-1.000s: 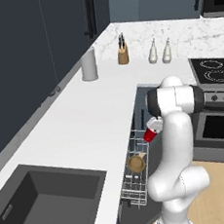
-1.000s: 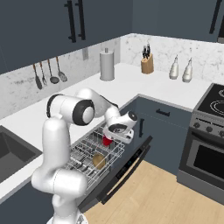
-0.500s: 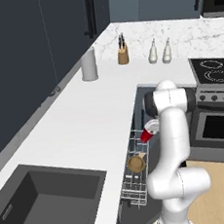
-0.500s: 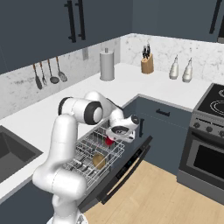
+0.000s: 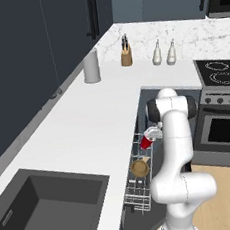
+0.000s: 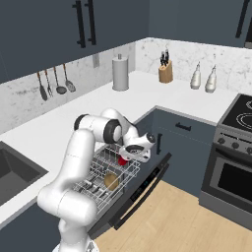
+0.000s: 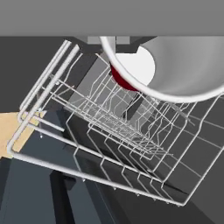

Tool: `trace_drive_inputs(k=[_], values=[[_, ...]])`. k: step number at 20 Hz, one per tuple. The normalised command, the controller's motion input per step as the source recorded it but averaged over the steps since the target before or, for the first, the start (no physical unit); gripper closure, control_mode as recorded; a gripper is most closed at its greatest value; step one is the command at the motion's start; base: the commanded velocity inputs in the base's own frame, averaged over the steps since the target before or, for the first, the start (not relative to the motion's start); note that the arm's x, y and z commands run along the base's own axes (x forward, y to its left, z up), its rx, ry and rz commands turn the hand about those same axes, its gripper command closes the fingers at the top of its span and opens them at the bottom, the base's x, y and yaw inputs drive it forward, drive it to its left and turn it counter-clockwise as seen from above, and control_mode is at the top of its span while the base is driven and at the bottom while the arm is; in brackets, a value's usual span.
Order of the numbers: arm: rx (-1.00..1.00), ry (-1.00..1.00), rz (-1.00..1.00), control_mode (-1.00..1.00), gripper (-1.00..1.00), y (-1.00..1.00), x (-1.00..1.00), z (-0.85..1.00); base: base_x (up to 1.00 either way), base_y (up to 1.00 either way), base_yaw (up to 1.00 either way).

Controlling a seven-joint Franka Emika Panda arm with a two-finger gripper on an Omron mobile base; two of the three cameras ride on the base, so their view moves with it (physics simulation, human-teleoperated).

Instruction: Pick up the cup and bowl from the counter, place them in the dishwasher, and close the dishwasher door.

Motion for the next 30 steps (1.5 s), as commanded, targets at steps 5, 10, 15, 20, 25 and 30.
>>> trace_drive_inputs(k=[5, 10, 15, 20, 25, 30], values=[[0.0, 0.11, 0.0, -1.0, 1.0, 0.27, 0.43, -0.17, 0.0, 0.0, 0.0], [0.0, 0.14, 0.01, -1.0, 1.0, 0.12, 0.46, -0.41, 0.0, 0.0, 0.0], [0.0, 0.03, 0.08, -1.0, 1.0, 0.0, 0.21, -0.54, 0.0, 0.0, 0.0], [0.0, 0.04, 0.1, -1.0, 1.0, -0.02, 0.1, -0.55, 0.0, 0.0, 0.0], [0.0, -0.02, 0.09, -1.0, 1.0, -0.1, 0.0, -0.46, 0.0, 0.0, 0.0], [0.03, -0.22, 0.0, -1.0, 1.0, 0.0, 0.03, -0.01, 0.0, 0.0, 0.0]])
